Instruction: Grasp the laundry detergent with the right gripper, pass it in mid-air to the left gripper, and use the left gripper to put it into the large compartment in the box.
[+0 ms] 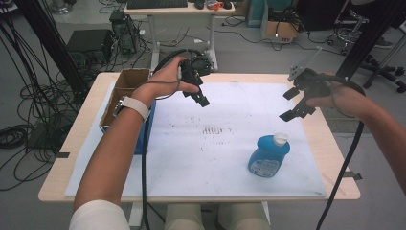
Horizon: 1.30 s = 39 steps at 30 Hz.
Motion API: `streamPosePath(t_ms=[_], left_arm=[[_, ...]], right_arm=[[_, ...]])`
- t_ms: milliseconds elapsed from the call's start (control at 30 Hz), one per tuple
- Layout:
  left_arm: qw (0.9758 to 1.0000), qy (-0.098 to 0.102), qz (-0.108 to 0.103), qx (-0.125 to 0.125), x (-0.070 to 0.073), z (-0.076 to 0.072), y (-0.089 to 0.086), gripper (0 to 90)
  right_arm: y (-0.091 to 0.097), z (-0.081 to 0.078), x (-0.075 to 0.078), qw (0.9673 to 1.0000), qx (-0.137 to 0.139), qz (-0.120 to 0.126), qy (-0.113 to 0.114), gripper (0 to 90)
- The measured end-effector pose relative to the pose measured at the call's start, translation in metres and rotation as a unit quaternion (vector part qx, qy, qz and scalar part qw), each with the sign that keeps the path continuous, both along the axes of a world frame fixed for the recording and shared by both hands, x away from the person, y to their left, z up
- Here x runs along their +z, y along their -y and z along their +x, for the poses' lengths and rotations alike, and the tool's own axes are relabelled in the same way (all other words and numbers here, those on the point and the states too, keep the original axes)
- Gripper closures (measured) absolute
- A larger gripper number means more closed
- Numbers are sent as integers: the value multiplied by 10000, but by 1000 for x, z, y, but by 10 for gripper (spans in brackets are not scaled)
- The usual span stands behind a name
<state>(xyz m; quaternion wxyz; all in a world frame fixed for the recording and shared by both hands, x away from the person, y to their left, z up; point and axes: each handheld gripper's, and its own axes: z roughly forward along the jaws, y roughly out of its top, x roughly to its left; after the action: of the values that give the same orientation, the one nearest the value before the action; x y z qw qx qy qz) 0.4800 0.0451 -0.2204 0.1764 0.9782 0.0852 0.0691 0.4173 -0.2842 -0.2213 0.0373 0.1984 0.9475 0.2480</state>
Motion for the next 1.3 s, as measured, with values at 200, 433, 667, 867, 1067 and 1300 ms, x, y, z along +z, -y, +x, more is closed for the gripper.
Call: streamPosePath(t_ms=[200,433,667,867,1067,1300], left_arm=[[10000,6,-1,18,1,-1,-1,118],[10000,20,-25,31,3,-3,0,118],[10000,52,3,50,5,-6,0,118],[10000,72,7,38,7,-11,1,119],[9999,129,-14,24,8,-13,1,119],[9999,127,-8,31,8,-14,1,121]], right_arm=[[1,-5,9,9998,47,50,177,63],[0,-15,19,9996,54,128,231,46],[2,-23,28,9993,92,202,301,45],[8,-37,31,9987,197,359,296,42],[15,-53,30,9986,181,405,276,48],[20,-69,32,9982,223,447,324,50]])
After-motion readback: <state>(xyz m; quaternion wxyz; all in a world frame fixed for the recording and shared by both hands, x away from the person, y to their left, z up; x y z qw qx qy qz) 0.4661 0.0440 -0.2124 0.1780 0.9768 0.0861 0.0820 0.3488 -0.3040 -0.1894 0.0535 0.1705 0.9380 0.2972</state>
